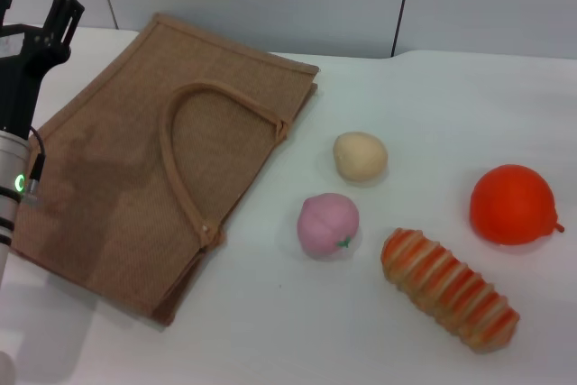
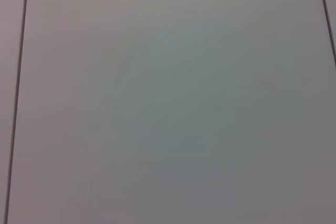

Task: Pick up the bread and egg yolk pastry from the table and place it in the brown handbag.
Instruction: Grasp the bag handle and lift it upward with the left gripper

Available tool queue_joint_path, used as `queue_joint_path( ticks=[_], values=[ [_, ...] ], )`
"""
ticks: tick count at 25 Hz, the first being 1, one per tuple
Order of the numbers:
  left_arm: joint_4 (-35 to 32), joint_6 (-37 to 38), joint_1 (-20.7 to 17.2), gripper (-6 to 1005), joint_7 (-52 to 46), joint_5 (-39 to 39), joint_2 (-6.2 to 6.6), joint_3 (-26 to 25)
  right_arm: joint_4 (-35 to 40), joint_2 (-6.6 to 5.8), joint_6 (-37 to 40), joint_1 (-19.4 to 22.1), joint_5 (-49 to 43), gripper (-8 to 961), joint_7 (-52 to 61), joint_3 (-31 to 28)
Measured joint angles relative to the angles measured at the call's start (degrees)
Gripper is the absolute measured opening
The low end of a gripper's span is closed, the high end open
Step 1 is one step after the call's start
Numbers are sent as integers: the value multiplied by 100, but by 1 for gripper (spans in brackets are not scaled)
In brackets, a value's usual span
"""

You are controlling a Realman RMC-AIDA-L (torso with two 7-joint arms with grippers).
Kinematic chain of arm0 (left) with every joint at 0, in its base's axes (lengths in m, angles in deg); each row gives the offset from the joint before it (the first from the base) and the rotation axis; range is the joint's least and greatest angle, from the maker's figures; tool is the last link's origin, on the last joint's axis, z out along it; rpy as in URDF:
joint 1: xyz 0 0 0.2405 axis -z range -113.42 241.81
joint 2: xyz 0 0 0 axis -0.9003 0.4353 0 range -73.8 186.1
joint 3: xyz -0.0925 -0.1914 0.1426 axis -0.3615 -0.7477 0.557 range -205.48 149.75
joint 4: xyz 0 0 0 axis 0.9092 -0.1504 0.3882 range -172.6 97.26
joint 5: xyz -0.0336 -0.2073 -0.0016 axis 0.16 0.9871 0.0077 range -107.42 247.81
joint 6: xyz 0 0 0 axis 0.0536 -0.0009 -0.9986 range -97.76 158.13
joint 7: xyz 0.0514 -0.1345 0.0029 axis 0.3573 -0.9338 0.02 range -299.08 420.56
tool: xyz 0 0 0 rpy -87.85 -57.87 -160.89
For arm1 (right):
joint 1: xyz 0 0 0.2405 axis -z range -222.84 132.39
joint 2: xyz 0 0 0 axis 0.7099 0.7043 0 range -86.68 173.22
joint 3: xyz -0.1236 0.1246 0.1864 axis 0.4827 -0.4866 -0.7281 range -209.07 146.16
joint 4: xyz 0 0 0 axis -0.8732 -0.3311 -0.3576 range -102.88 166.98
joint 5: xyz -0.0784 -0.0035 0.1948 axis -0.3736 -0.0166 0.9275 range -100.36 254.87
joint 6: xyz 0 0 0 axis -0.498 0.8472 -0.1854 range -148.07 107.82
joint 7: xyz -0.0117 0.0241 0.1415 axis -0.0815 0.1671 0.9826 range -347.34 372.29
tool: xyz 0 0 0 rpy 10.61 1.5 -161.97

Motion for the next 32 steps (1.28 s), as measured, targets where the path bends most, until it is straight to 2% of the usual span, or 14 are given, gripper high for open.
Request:
queue_joint_path(
  ticks=[23, 32],
  values=[
    [0, 54, 5, 879, -18, 0, 6, -21, 9, 0, -140, -28, 0, 861, -2, 0],
    [-10, 219, 26, 879, -300, -34, 44, 23, 9, -9, -153, -40, -85, 861, 16, 66]
  ],
)
